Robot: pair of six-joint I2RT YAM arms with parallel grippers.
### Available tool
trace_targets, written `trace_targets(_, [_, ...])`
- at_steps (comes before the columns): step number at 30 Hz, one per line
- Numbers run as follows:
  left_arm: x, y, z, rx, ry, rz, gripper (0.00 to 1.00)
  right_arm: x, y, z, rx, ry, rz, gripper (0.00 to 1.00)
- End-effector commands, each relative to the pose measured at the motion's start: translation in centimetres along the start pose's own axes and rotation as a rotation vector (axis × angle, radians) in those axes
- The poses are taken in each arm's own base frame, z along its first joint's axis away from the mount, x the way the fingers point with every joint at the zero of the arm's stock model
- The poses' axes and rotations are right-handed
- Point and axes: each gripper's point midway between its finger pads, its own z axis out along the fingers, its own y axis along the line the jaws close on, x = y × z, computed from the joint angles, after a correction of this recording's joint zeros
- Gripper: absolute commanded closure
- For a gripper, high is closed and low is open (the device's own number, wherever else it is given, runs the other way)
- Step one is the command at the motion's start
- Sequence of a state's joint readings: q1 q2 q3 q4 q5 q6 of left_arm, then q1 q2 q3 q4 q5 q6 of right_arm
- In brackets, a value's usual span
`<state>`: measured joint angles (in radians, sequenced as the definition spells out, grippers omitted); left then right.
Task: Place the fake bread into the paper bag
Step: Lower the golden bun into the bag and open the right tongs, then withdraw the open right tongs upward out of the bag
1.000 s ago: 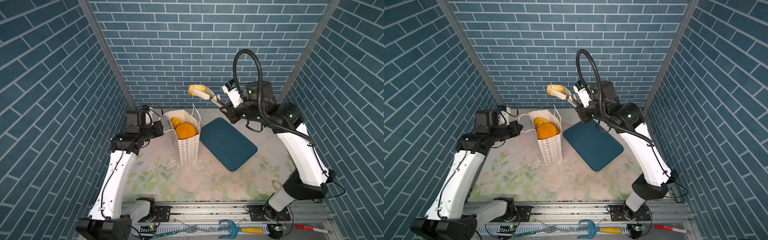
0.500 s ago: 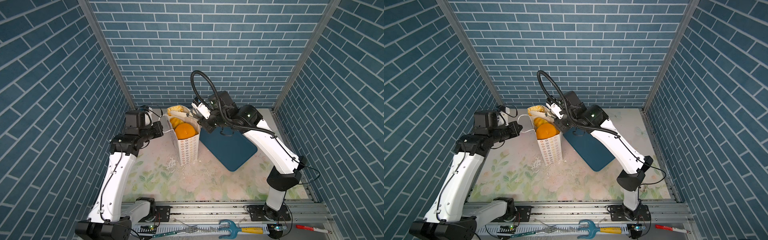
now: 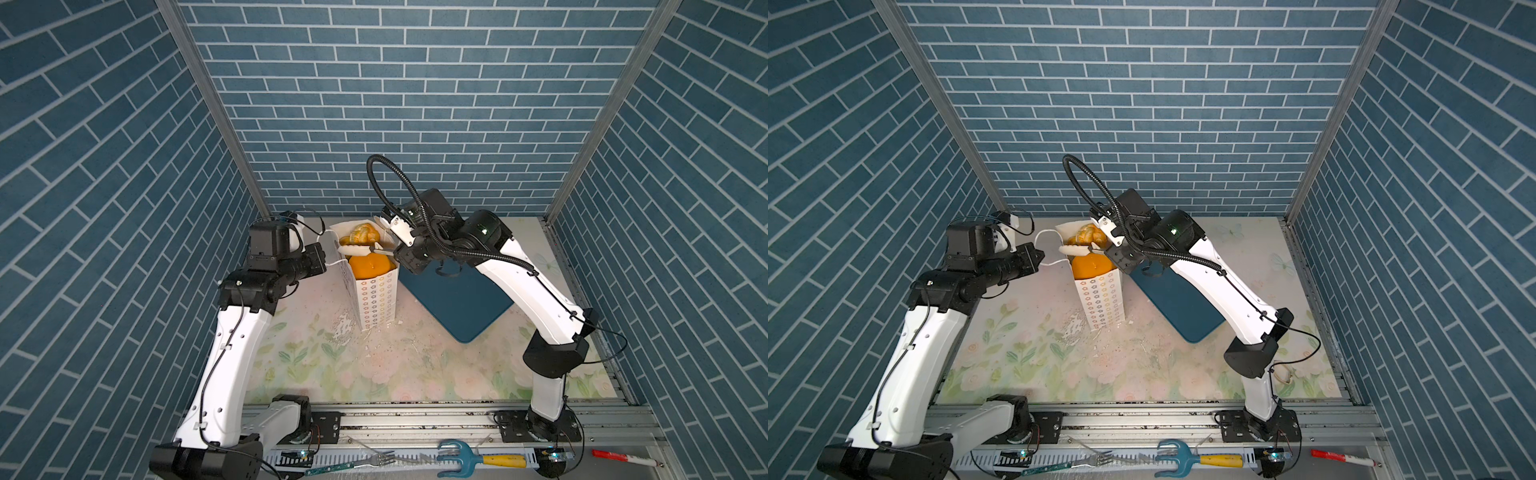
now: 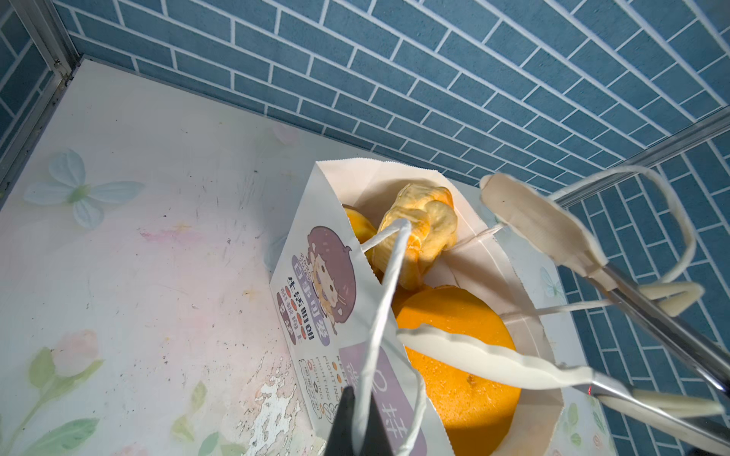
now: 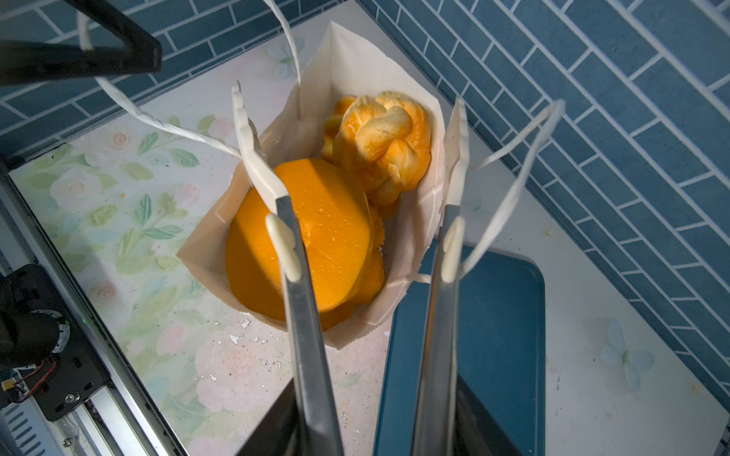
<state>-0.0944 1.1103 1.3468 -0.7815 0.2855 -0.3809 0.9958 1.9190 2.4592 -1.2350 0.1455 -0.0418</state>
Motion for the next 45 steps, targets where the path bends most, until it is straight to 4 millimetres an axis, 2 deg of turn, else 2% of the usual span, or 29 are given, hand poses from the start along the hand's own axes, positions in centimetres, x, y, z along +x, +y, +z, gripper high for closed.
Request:
trace_targets(1, [0.6,0.0,0.0,0.001,0.017,0.010,1.00,-2.3,-0.8,-2.9,0.040,-0.106,0.003,0.49])
trace_targets(6, [0.5,-0.1,-0.1,0.001,0.016,0.013,1.00,-2.3,-0.9,-2.8,0.047,-0.102,0.005,0.62])
trace_targets(13, [0.6,0.0,-0.2,-0.002,0.014,0.011,1.00,-0.2,-0.9,1.3,0.090,0.023,0.010,0.68])
trace_targets(15, [0.8,0.1,-0.3,-0.007,0.016,0.013,1.00,0.7,-0.6,2.6,0.095,0.071,-0.001,0.70])
trace_targets(18, [0.7,0.2,-0.6,-0.012,0.011,0.018,1.00,2.0,0.7,3.5,0.069,0.134,-0.030,0.70])
trace_targets(24, [0.7,0.1,-0.2,-0.008,0.015,0.016,1.00,4.5,2.9,4.1,-0.017,0.240,-0.033,0.71])
trace_targets(26, [0.6,0.1,-0.1,-0.009,0.018,0.017,1.00,4.8,3.1,4.0,-0.015,0.251,-0.037,0.71])
trace_targets(29, [0.6,0.2,-0.1,-0.011,0.019,0.021,1.00,3.2,2.1,2.8,0.031,0.181,-0.027,0.71])
trace_targets(33, [0.7,0.2,-0.1,-0.014,0.022,0.021,1.00,-0.2,0.8,0.2,0.072,0.027,-0.004,0.69])
trace_targets(38, [0.1,0.0,-0.4,-0.013,0.010,0.024,0.99,-3.4,-0.5,-3.2,0.113,-0.134,0.019,0.69])
trace_targets(45, [-0.8,-0.6,-1.0,-0.001,-0.008,0.029,0.90,-5.5,-3.3,-8.2,0.227,-0.280,0.031,0.69])
